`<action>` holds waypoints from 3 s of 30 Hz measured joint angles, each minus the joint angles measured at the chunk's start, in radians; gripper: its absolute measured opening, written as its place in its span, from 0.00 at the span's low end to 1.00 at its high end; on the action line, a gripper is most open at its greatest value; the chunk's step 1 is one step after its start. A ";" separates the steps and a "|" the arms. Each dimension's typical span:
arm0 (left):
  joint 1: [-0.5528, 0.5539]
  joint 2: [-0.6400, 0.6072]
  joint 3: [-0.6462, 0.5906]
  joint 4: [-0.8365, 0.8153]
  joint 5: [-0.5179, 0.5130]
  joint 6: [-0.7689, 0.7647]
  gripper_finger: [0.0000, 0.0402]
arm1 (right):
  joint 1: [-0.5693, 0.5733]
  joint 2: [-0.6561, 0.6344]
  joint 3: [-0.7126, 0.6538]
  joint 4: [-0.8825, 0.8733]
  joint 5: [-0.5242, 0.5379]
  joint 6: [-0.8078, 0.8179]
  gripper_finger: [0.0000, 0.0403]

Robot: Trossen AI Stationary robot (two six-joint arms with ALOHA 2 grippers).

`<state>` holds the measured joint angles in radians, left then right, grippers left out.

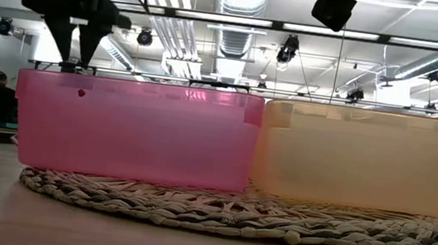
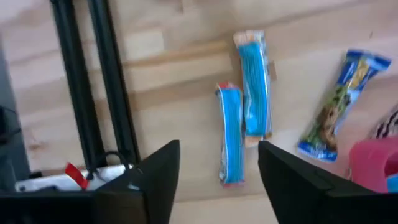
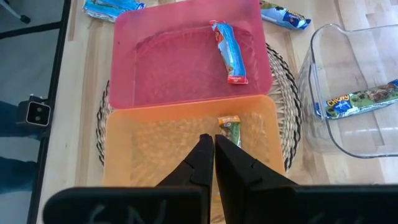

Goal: Pick and place Granola Bars by type
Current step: Put the red granola bar into the red bin

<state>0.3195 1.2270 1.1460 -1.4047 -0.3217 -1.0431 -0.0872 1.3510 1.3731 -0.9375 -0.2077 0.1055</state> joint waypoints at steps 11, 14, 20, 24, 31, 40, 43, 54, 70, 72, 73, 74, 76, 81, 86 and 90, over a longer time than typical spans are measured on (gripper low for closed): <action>0.085 0.000 -0.153 0.259 0.096 0.101 0.54 | 0.000 0.000 -0.003 0.000 0.000 -0.001 0.02; 0.126 0.000 -0.224 0.347 0.146 0.115 0.54 | 0.000 0.000 -0.004 0.000 0.000 -0.001 0.02; 0.190 0.000 -0.294 0.387 0.182 0.142 0.54 | 0.000 0.000 -0.004 0.000 0.000 0.002 0.02; 0.203 0.000 -0.310 0.413 0.183 0.161 0.54 | 0.000 0.000 -0.005 0.000 0.000 0.004 0.02; 0.205 0.046 -0.360 0.513 0.201 0.178 0.54 | 0.000 0.000 -0.006 0.000 0.000 0.007 0.02; 0.205 0.141 -0.366 0.527 0.202 0.196 0.54 | 0.000 0.000 -0.007 0.000 0.000 0.022 0.02; 0.205 0.176 -0.365 0.533 0.202 0.200 0.54 | 0.000 0.000 -0.007 0.000 0.000 0.024 0.02; 0.205 0.230 -0.365 0.530 0.202 0.200 0.54 | 0.000 0.000 -0.007 0.000 0.000 0.026 0.02; 0.205 0.233 -0.365 0.505 0.202 0.199 0.54 | 0.000 0.000 -0.008 0.000 0.000 0.026 0.02; 0.205 0.233 -0.365 0.506 0.202 0.201 0.54 | 0.000 0.000 -0.008 0.000 0.000 0.026 0.02; 0.205 0.233 -0.365 0.508 0.202 0.202 0.54 | 0.000 0.000 -0.008 0.000 0.000 0.026 0.02; 0.205 0.233 -0.365 0.511 0.202 0.203 0.54 | 0.000 0.000 -0.008 0.000 0.000 0.026 0.02; 0.205 0.233 -0.365 0.522 0.202 0.203 0.54 | 0.000 0.000 -0.008 0.000 0.000 0.026 0.02; 0.205 0.233 -0.366 0.542 0.209 0.203 0.54 | 0.000 0.000 -0.008 0.000 0.000 0.026 0.02; 0.205 0.233 -0.367 0.545 0.209 0.205 0.54 | 0.000 0.000 -0.008 0.000 0.000 0.026 0.02; 0.205 0.233 -0.381 0.573 0.211 0.203 0.54 | 0.000 0.000 -0.008 0.000 0.000 0.026 0.02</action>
<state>0.5243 1.4601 0.7652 -0.8316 -0.1107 -0.8402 -0.0872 1.3506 1.3647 -0.9371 -0.2077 0.1314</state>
